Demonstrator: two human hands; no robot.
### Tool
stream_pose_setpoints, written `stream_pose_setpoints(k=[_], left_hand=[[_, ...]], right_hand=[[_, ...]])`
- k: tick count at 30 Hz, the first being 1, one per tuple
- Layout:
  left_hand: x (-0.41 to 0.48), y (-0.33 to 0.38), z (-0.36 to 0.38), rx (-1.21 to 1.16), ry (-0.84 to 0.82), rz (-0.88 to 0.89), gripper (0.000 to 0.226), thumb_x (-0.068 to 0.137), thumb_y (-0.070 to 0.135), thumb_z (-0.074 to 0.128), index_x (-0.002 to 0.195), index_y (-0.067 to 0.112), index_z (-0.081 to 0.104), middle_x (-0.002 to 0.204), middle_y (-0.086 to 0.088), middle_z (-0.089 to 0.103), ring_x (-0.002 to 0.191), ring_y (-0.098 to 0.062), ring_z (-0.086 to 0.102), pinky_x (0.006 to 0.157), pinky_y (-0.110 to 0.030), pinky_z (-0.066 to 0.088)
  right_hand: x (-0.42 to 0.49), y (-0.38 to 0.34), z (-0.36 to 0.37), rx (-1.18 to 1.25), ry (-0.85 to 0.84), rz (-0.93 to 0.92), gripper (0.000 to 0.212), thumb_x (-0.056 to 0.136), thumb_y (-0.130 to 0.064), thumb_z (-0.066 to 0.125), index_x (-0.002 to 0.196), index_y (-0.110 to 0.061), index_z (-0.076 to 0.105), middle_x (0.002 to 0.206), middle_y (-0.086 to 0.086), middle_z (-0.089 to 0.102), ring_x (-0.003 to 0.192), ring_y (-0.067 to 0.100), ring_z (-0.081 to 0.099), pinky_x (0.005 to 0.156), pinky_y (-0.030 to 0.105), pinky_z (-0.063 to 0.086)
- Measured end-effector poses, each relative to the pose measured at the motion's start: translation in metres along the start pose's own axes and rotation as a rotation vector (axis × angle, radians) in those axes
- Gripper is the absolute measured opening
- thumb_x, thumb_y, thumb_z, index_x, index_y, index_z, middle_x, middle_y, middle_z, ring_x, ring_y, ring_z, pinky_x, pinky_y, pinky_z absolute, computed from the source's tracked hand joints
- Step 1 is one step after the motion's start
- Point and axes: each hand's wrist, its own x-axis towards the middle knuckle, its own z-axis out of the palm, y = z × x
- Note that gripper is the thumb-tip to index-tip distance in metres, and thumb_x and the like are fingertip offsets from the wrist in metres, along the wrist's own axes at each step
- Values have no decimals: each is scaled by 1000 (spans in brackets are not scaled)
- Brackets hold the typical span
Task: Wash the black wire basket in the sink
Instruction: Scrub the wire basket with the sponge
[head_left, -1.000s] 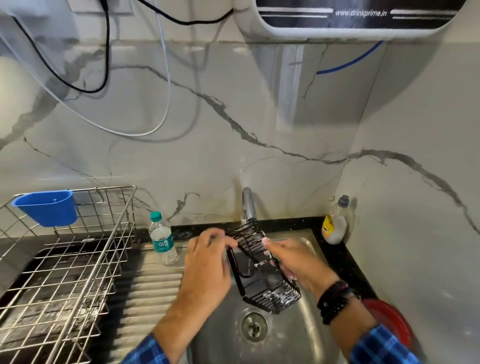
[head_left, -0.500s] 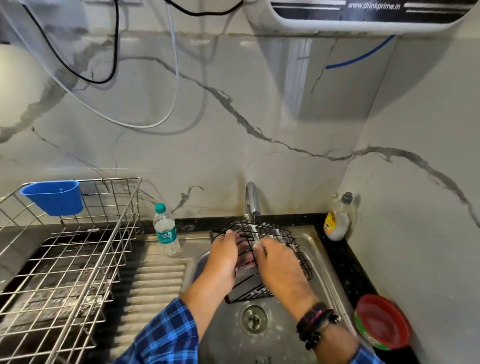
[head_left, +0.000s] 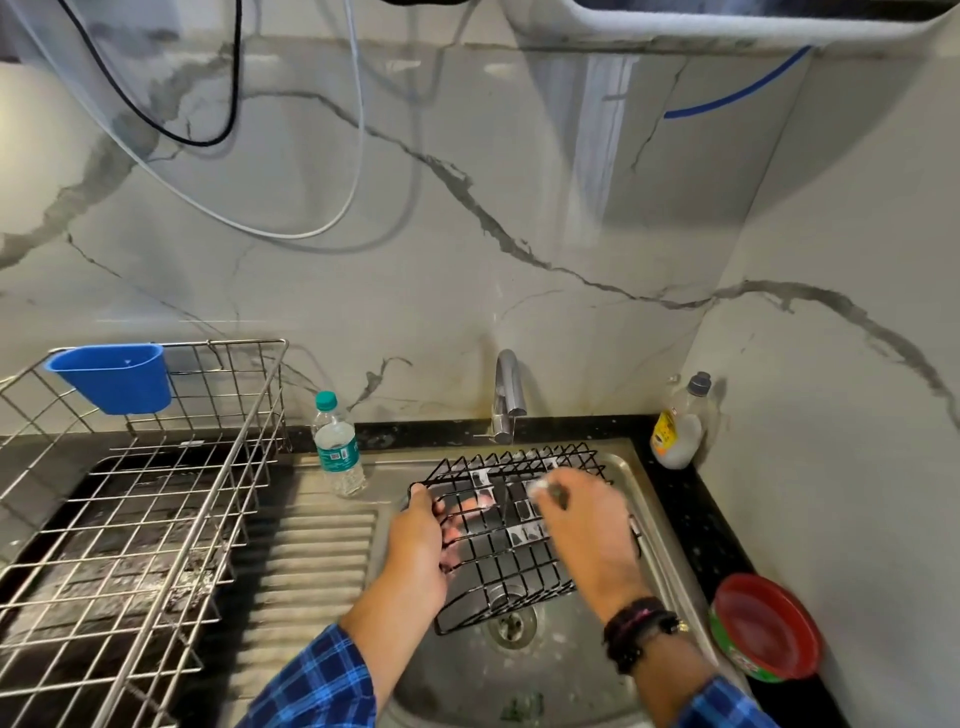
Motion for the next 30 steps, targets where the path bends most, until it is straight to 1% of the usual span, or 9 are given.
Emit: stream_pose_setpoints(k=[3,5,11,15,17,20,24,27,30], left_hand=[[-2,0,4,-34,25,0,44,105,45,39,75,17,55,53,2,48,49,-15,38,51,-28,31],[0,5,2,-105,15,-19,47,105,46,39,68,20,51,48,4,44,45,-13,34,48,-25,27],[3,20,-11,-164,-49,-64,52,104,49,38,60,23,46,37,8,42,26,-8,23,45,-24,22],[8,23,-4,-217,-40,-79,42,103,42,43,66,22,51,46,6,51,33,-10,41,40,-17,35],[7,25,-2,-232,-58,-86,41,102,41,44,67,21,53,51,4,52,38,-12,45,43,-20,39],[1,31,-7,-217,-101,-88,49,104,40,39,59,23,46,39,7,42,24,-8,24,35,-15,23],[0,35,-10,-213,-115,-94,49,103,38,38,57,24,45,57,7,49,26,-7,20,35,-14,20],[1,34,-8,-205,-105,-95,46,103,38,38,61,25,48,64,7,49,25,-7,21,34,-14,22],[1,32,-10,-216,-104,-104,48,104,42,39,60,24,48,62,7,43,25,-7,22,36,-15,22]], right_hand=[[-16,-31,17,4,-114,-222,13,96,-26,63,107,-26,71,100,-17,61,84,-9,59,75,1,46],[-16,-31,10,-35,-169,-305,15,96,-28,63,109,-26,71,102,-16,61,86,-8,59,83,2,46],[3,11,-34,-144,49,-200,11,94,-22,66,103,-27,71,97,-14,63,82,-5,61,67,-1,42],[-25,-32,0,-95,-176,-502,10,95,-22,67,102,-25,74,100,-13,66,86,-2,63,82,12,52],[-31,-37,4,-101,-206,-645,9,93,-19,69,98,-23,75,96,-15,66,86,-3,60,80,12,50],[-11,-8,-27,-119,-104,-515,11,92,-18,68,98,-27,73,92,-19,62,84,-5,59,76,9,49],[5,17,-53,-102,181,-347,8,90,-19,72,94,-25,76,88,-16,64,82,-3,62,77,18,53],[-22,-13,-22,-89,-6,-505,10,91,-21,70,97,-27,74,93,-18,65,85,-7,61,78,4,47],[-36,-14,-13,-98,-116,-661,15,88,-17,74,101,-25,76,99,-17,67,90,-8,61,83,5,48]])
